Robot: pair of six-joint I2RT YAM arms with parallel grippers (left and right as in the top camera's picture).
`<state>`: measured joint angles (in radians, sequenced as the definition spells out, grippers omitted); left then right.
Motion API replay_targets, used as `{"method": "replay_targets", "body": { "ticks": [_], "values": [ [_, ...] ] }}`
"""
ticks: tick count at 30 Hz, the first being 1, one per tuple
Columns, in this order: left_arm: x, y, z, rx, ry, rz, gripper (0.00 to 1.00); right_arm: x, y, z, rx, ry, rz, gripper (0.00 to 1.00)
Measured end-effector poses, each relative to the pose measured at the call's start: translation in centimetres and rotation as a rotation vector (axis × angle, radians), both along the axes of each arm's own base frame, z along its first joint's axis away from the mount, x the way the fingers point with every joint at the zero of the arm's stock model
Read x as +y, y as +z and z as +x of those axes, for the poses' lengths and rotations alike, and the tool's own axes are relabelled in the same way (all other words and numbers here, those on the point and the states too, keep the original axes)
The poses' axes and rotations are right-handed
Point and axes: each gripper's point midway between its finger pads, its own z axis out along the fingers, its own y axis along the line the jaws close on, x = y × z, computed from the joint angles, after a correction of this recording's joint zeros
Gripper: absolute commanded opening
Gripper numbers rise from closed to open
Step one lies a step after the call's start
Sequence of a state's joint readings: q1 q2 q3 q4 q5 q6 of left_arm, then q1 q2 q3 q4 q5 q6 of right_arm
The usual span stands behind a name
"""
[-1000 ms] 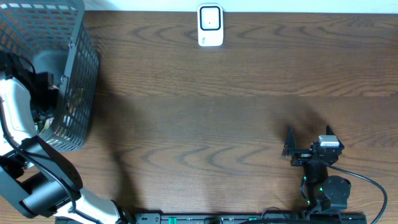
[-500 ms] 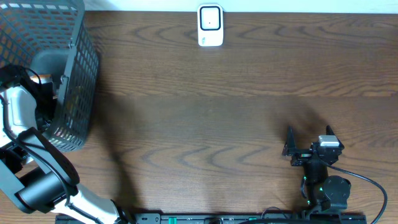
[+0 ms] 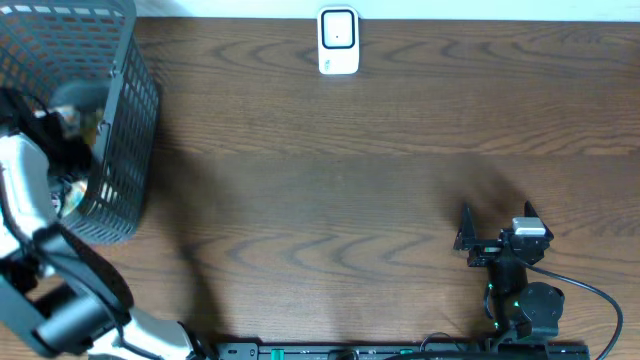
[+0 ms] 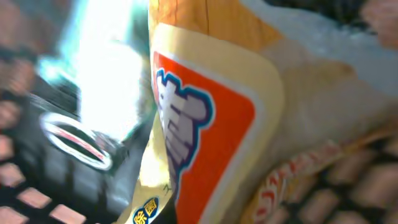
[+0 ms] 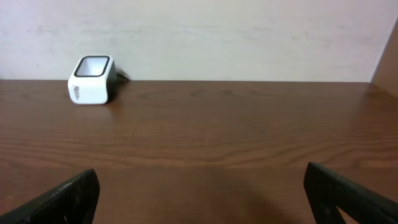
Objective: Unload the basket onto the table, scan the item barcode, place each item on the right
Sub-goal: 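Reach the left gripper into the basket and grasp the yellow snack bag, then lift the yellow snack bag out and carry it toward the scanner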
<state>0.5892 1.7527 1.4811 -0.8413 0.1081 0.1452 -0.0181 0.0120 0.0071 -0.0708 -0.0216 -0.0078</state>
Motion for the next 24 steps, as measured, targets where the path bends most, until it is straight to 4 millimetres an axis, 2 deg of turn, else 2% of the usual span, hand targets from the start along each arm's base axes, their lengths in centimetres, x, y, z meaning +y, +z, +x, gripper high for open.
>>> {"method": "replay_targets", "body": {
  "ticks": [2, 3, 4, 5, 7, 13, 17, 19, 22, 24],
  "values": [
    [0.1, 4.5, 1.3, -0.149, 0.010, 0.044, 0.08, 0.0, 0.0, 0.0, 0.000, 0.000, 0.000, 0.99],
    [0.0, 5.5, 1.4, -0.181, 0.014, 0.053, 0.08, 0.0, 0.0, 0.0, 0.000, 0.000, 0.000, 0.99],
    [-0.1, 8.8, 1.8, -0.280, 0.018, 0.088, 0.07, 0.0, 0.0, 0.0, 0.000, 0.000, 0.000, 0.99],
    [-0.3, 11.2, 1.9, -0.349, 0.020, 0.114, 0.07, 0.0, 0.0, 0.0, 0.000, 0.000, 0.000, 0.99],
    [-0.7, 15.8, 1.6, -0.475, 0.029, 0.168, 0.08, 0.0, 0.0, 0.0, 0.000, 0.000, 0.000, 0.99],
    [-2.4, 26.4, -0.5, -0.797, 0.069, 0.270, 0.07, 0.0, 0.0, 0.0, 0.000, 0.000, 0.000, 0.99],
    [-3.5, 31.9, -2.0, -0.999, 0.123, 0.281, 0.08, 0.0, 0.0, 0.0, 0.000, 0.000, 0.000, 0.99],
    [-4.2, 33.9, -2.9, -1.075, 0.151, 0.261, 0.07, 0.0, 0.0, 0.0, 0.000, 0.000, 0.000, 0.99],
    [-5.7, 35.3, -3.7, -1.141, 0.171, 0.197, 0.08, 0.0, 0.0, 0.0, 0.000, 0.000, 0.000, 0.99],
    [-7.2, 35.5, -3.4, -1.159, 0.139, 0.137, 0.07, 0.0, 0.0, 0.0, 0.000, 0.000, 0.000, 0.99]
  ]
}}
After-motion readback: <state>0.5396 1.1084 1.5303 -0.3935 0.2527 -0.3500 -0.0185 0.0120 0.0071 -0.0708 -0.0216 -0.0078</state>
